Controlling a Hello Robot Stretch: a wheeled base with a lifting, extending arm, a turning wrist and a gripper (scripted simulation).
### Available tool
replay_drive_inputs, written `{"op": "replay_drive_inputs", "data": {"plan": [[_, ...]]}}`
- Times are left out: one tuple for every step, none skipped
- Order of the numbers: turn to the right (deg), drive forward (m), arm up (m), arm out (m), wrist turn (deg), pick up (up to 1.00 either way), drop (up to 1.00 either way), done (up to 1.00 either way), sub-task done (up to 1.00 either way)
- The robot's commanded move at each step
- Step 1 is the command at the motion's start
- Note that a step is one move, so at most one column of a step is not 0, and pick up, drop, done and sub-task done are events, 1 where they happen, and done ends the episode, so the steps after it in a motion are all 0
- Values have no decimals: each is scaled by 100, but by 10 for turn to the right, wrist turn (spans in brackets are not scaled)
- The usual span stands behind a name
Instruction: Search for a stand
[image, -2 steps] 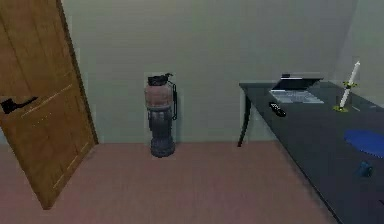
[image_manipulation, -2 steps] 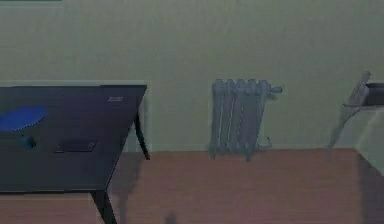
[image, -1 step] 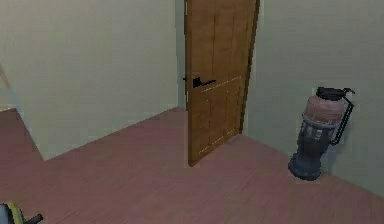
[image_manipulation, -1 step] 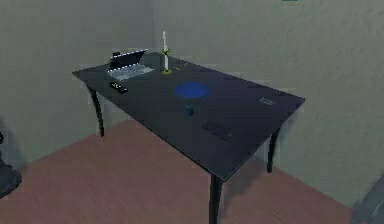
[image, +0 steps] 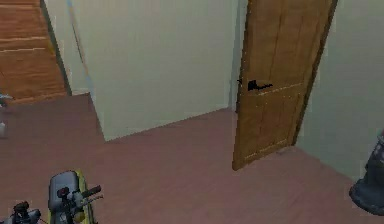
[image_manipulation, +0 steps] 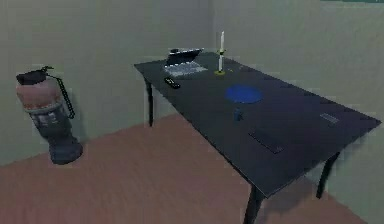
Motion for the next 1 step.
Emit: {"op": "replay_drive_inputs", "data": {"plan": [[0,60,0,0,0,0,0,0,0]]}}
